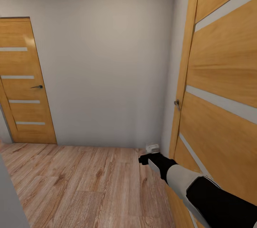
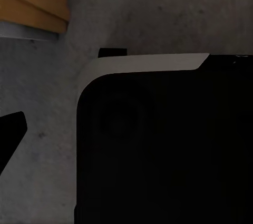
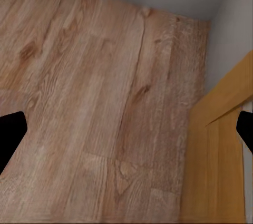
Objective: Move the two storage containers from the living room to the garage. In the garage, place one container on the floor and stack the other container on top of it (either order is fine).
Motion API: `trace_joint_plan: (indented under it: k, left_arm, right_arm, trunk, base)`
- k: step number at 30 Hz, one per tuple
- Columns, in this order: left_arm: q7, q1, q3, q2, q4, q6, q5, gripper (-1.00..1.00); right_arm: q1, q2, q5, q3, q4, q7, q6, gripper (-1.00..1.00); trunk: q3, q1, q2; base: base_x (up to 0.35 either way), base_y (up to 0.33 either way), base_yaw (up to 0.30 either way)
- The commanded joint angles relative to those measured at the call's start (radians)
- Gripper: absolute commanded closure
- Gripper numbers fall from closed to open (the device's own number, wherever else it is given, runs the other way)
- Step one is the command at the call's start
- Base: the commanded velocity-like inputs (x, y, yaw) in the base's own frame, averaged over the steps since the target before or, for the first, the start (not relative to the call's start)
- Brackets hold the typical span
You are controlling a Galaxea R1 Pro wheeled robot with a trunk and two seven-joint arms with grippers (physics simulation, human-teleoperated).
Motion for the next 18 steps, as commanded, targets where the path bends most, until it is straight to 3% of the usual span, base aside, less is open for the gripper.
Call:
trace_joint_plan:
  k: [1,8,12,18]
  left_arm:
    - [-0.001,0.000,0.002,0.000,0.000,-0.003,0.001,-1.00]
    - [-0.001,0.000,0.002,0.000,0.000,-0.003,0.001,-1.00]
    - [0.000,0.000,0.002,0.000,0.000,-0.003,0.001,-1.00]
    - [0.000,0.000,0.002,0.000,0.000,-0.003,0.001,-1.00]
  right_arm:
    - [0.019,0.000,-0.007,0.009,-0.002,-0.004,0.000,-1.00]
    - [0.157,0.000,0.035,0.016,0.006,-0.002,-0.009,-1.00]
    - [0.180,0.000,0.083,0.017,0.011,-0.004,-0.045,-1.00]
    - [0.184,0.000,0.106,0.017,0.059,-0.003,-0.095,-1.00]
  trunk:
    - [-0.001,0.000,-0.001]
    - [-0.001,0.000,-0.001]
    - [-0.001,0.000,-0.001]
    - [-0.001,0.000,-0.001]
  base:
    - [0.000,0.000,0.000]
    - [0.000,0.000,0.000]
    - [0.000,0.000,0.000]
    - [0.000,0.000,0.000]
